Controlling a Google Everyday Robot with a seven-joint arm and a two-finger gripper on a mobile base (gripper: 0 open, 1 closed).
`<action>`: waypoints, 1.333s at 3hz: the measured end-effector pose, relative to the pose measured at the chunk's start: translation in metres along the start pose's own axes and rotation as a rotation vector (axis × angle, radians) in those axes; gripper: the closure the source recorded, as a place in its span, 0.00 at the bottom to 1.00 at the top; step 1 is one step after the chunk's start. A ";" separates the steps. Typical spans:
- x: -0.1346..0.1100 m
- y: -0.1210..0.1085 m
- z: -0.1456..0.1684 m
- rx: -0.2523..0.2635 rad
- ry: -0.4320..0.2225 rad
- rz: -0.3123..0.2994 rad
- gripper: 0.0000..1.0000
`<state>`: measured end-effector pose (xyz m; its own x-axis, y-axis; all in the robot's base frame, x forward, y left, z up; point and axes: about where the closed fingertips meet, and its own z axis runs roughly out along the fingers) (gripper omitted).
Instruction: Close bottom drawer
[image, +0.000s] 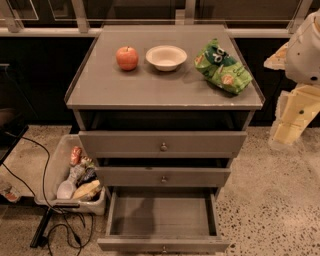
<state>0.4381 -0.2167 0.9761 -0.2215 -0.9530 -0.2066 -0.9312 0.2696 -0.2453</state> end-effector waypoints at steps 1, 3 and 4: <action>0.000 0.000 0.000 0.000 0.000 0.000 0.00; 0.002 0.028 0.044 -0.015 -0.037 0.020 0.00; 0.012 0.064 0.097 -0.044 -0.124 0.042 0.18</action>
Offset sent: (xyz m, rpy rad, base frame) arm -0.0027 0.0070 -0.0342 -0.0146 0.0164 -0.0312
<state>0.4035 -0.1974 0.8663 -0.2253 -0.9159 -0.3323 -0.9344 0.2997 -0.1924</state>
